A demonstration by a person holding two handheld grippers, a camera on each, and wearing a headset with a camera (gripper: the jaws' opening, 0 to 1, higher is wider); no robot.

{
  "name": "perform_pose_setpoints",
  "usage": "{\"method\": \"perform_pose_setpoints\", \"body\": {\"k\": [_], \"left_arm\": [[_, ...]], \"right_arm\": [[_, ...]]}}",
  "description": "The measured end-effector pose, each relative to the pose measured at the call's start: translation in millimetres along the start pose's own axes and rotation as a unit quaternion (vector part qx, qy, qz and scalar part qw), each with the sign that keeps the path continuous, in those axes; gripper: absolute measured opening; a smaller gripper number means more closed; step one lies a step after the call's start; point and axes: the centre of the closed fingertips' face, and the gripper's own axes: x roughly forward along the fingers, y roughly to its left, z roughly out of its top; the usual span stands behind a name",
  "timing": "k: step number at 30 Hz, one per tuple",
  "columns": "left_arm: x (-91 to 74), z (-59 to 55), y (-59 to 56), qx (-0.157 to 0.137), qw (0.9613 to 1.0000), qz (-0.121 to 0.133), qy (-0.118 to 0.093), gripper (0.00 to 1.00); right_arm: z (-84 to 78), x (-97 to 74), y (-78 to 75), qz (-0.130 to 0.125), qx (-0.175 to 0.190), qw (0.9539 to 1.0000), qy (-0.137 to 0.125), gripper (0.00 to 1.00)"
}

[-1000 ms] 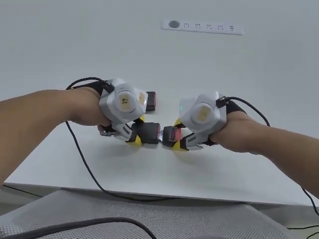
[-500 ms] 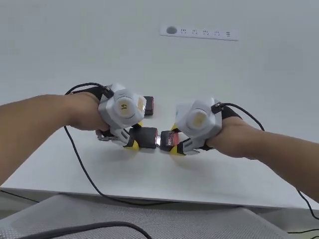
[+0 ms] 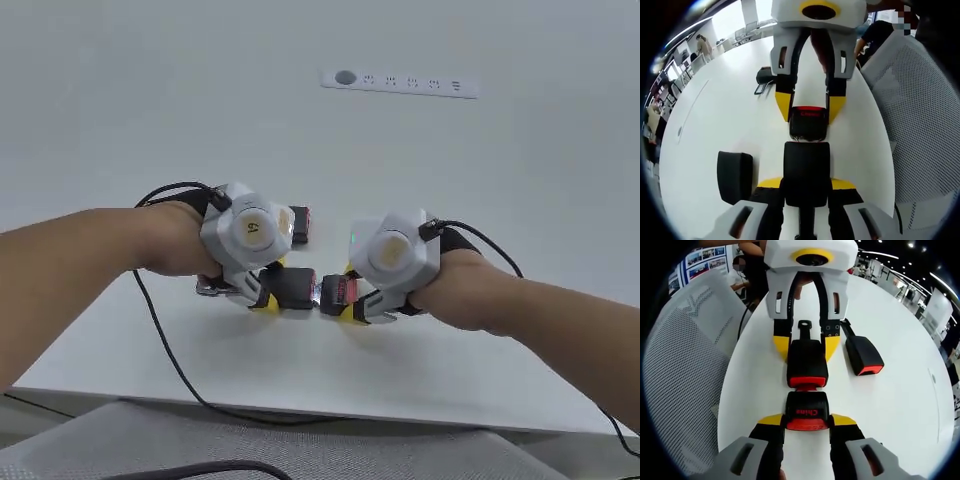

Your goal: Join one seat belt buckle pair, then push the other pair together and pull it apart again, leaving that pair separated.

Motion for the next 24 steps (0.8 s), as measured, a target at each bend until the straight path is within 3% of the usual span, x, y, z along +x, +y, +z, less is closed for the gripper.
{"method": "perform_pose_setpoints", "body": {"k": [7, 16, 22, 24], "left_arm": [[-2.7, -1.2, 1.1, -0.033, 0.9994, 0.0, -0.001, 0.36], [-14.2, 4.5, -2.6, -0.033, 0.9992, 0.016, -0.017, 0.39], [-28.8, 15.3, 2.2, -0.032, 0.9984, 0.03, -0.034, 0.39], [-34.1, 20.1, 6.0, -0.035, 0.9978, 0.036, -0.042, 0.39]], "right_arm": [[3.4, -0.7, 0.6, -0.003, -0.003, 1.0, -0.005, 0.32], [12.1, -8.3, 0.9, -0.015, 0.0, 0.9997, -0.021, 0.34], [25.0, -22.6, 2.0, -0.019, -0.01, 0.9993, -0.033, 0.31], [27.4, -27.1, -3.5, -0.031, -0.017, 0.9987, -0.037, 0.33]]}}
